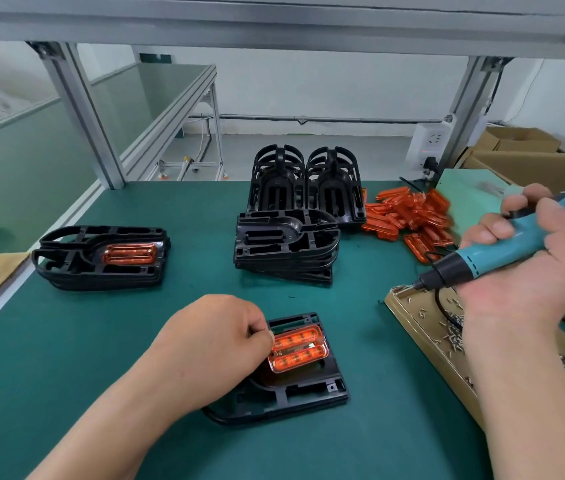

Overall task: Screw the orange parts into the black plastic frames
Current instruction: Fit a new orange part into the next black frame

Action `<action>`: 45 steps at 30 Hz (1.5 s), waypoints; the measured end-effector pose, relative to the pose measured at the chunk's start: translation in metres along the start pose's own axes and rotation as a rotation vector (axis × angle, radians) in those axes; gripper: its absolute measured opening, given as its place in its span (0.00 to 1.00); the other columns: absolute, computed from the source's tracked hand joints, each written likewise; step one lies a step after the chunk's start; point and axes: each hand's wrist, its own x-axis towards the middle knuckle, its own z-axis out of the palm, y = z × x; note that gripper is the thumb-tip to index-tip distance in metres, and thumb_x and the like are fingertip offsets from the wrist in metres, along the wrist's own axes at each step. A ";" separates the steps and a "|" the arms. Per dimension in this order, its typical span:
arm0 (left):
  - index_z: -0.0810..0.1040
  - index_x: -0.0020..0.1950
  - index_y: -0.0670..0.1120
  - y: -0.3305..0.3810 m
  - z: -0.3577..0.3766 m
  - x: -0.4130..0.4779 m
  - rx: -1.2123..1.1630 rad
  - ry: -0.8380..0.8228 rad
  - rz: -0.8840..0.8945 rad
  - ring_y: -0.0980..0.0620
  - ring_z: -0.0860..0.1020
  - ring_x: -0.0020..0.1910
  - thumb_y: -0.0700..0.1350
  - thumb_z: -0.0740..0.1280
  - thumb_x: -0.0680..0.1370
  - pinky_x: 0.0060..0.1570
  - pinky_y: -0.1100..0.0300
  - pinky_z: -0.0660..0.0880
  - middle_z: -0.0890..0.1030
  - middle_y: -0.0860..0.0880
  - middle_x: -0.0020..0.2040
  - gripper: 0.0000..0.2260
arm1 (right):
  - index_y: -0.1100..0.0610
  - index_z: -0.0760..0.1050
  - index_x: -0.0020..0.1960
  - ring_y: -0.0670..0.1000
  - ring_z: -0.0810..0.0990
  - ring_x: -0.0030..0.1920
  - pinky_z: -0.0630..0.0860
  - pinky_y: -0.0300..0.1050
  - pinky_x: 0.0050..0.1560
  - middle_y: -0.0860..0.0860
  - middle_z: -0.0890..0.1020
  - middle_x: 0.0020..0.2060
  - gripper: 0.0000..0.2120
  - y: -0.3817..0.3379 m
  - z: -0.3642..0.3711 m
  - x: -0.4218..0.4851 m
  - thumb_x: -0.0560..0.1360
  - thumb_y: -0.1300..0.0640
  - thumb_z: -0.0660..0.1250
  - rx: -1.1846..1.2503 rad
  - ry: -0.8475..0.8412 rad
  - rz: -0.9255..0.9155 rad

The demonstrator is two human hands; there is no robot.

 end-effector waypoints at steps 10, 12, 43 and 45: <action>0.79 0.42 0.55 -0.007 0.003 0.002 0.148 -0.013 0.085 0.67 0.75 0.39 0.57 0.63 0.80 0.30 0.66 0.64 0.77 0.73 0.39 0.11 | 0.56 0.71 0.57 0.46 0.71 0.35 0.68 0.39 0.40 0.49 0.77 0.45 0.04 -0.001 0.002 -0.002 0.83 0.59 0.60 -0.011 0.001 0.003; 0.79 0.41 0.55 -0.007 0.004 0.003 0.160 -0.006 0.084 0.68 0.75 0.39 0.57 0.64 0.80 0.30 0.66 0.64 0.76 0.73 0.39 0.11 | 0.56 0.71 0.58 0.46 0.71 0.35 0.68 0.39 0.40 0.49 0.77 0.45 0.04 -0.001 0.002 -0.003 0.83 0.59 0.60 -0.006 -0.003 0.005; 0.75 0.66 0.65 0.006 0.028 0.009 0.402 0.006 0.375 0.60 0.79 0.57 0.61 0.59 0.83 0.53 0.57 0.77 0.81 0.65 0.59 0.13 | 0.56 0.74 0.56 0.47 0.71 0.35 0.70 0.40 0.39 0.50 0.77 0.45 0.04 -0.001 0.002 -0.002 0.82 0.60 0.61 0.009 -0.028 0.004; 0.75 0.65 0.65 0.008 0.027 0.006 0.392 -0.029 0.405 0.60 0.79 0.57 0.61 0.59 0.82 0.53 0.57 0.77 0.81 0.65 0.59 0.13 | 0.56 0.74 0.55 0.47 0.71 0.35 0.70 0.40 0.39 0.50 0.77 0.45 0.04 -0.002 0.004 -0.003 0.83 0.60 0.61 0.011 -0.035 0.009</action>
